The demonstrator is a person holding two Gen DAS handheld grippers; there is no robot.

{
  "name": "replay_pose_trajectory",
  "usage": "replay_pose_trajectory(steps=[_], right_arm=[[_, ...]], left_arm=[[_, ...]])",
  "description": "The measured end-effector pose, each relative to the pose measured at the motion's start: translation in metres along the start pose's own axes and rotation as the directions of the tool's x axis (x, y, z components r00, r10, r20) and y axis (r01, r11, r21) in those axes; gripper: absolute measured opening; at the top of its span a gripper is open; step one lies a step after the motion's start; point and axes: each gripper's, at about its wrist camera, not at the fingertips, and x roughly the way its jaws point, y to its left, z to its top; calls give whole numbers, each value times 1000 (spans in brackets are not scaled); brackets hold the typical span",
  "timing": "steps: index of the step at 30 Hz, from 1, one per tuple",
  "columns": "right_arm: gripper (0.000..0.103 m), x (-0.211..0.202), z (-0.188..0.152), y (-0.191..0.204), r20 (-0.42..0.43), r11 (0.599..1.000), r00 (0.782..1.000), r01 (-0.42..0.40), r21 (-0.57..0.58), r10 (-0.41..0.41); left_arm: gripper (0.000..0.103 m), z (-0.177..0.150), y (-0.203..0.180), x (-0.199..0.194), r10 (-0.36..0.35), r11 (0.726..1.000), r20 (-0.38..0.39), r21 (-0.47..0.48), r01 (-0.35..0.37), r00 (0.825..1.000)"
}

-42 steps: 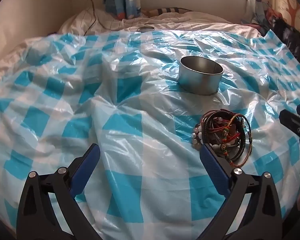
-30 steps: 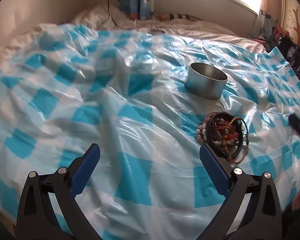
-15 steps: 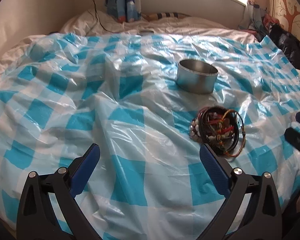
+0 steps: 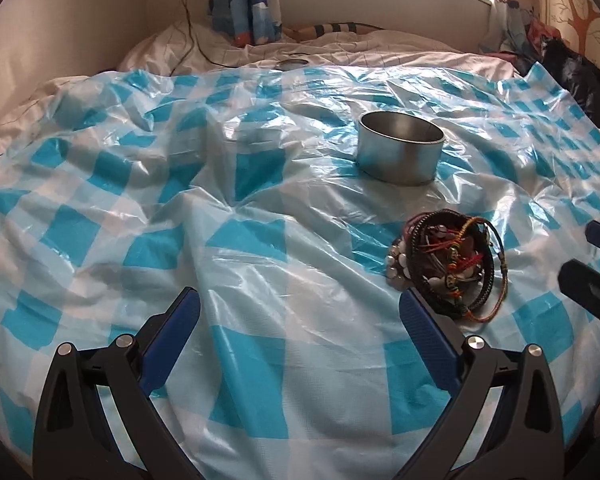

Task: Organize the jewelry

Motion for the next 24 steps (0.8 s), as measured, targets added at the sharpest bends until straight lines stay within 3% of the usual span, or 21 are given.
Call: replay_pose_trajectory(steps=[24], right_arm=[[97,11,1,2,-20,999,999,-35,27,36]], left_arm=[[96,2,-3,3,-16,1000,0,8,16,1000]])
